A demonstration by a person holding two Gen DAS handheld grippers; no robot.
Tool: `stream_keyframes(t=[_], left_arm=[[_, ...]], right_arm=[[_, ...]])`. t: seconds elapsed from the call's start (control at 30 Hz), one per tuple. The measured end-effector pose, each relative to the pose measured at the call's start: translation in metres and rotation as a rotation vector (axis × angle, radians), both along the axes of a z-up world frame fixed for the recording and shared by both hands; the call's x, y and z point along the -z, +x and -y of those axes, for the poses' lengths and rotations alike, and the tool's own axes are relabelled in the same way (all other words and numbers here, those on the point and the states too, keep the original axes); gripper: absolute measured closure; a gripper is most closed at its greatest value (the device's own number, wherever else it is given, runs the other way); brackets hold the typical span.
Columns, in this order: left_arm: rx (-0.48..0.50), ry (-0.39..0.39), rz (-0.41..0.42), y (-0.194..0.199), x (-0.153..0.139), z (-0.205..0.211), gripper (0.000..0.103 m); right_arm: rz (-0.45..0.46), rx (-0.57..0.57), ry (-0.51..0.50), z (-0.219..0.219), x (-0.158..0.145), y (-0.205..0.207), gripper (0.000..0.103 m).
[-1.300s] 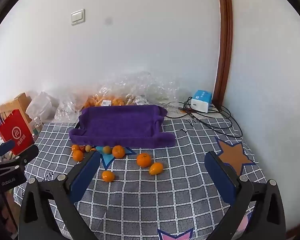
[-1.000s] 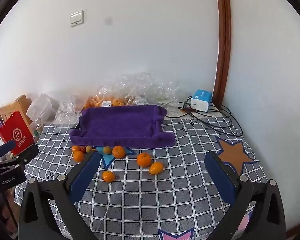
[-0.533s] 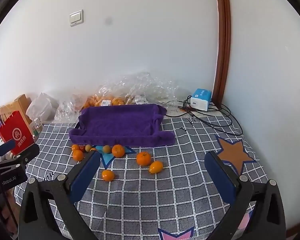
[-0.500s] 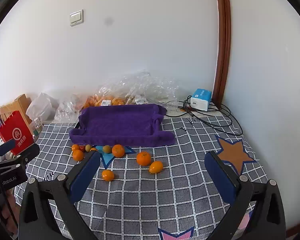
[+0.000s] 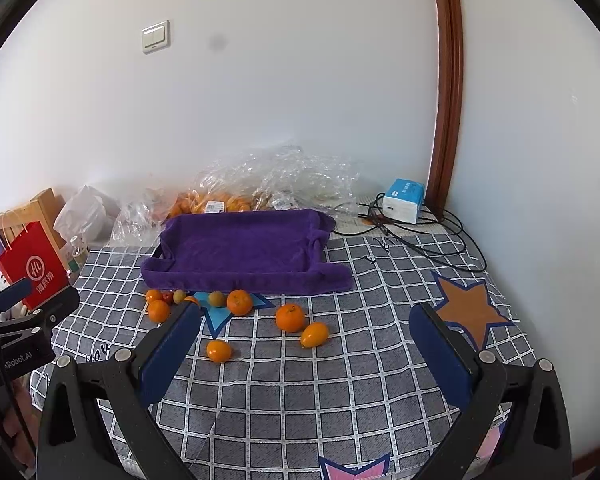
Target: Organize fruits
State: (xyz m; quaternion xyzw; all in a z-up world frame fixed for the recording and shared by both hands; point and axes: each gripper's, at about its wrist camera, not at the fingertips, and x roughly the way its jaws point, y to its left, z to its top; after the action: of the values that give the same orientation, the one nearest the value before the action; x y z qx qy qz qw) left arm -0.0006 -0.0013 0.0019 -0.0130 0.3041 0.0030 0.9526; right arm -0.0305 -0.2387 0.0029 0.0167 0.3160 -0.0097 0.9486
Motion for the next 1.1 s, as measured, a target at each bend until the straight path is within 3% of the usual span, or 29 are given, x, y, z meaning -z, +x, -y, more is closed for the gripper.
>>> stream_keyframes(t=[1.1], left_arm=[[-0.005,-0.003,0.004,-0.0017,-0.0013,-0.0053,0.000]], right_arm=[[0.005,-0.008,-0.003,-0.0030,0.0020,0.0007,0.001]])
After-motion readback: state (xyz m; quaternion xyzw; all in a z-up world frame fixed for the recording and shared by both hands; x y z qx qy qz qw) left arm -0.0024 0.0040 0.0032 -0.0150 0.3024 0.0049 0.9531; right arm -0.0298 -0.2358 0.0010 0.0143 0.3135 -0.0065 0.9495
